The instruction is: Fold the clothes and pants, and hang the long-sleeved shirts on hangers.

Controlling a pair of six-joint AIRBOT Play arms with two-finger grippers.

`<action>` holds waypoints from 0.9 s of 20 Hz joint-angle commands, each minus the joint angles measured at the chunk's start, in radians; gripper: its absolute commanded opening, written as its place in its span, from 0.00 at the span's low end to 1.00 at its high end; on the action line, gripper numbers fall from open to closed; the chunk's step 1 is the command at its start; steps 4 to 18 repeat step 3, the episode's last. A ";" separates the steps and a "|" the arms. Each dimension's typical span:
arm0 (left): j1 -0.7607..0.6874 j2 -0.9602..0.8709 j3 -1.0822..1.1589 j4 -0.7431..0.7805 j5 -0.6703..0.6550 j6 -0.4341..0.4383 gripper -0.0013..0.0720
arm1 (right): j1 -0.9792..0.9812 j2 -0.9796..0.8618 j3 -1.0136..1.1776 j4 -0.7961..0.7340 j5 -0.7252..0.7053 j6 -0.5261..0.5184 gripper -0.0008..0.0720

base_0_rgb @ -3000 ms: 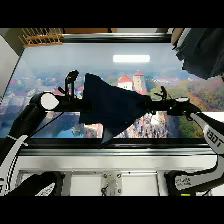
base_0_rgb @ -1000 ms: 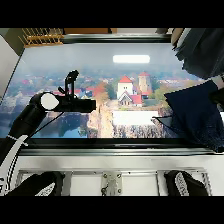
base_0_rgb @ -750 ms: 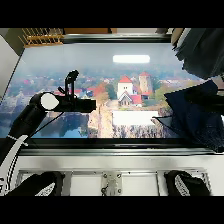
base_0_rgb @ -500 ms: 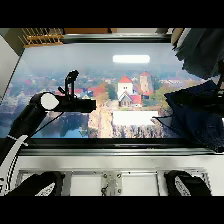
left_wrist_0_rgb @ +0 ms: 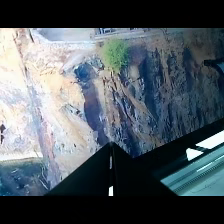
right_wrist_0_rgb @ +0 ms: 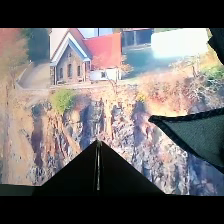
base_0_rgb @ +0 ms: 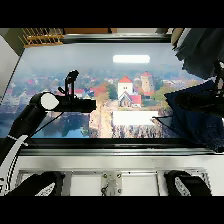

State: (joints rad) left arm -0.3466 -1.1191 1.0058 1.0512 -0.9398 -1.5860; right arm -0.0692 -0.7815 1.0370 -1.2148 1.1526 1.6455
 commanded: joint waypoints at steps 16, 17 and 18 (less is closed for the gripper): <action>-0.001 0.001 0.000 0.000 0.000 0.000 0.04 | 0.001 -0.001 0.001 0.000 0.000 0.000 0.10; -0.001 0.001 0.000 0.000 0.000 0.000 0.04 | 0.001 -0.001 0.001 0.000 0.000 0.000 0.10; -0.001 0.001 0.000 0.000 0.000 0.000 0.04 | 0.001 -0.001 0.001 0.000 0.000 0.000 0.10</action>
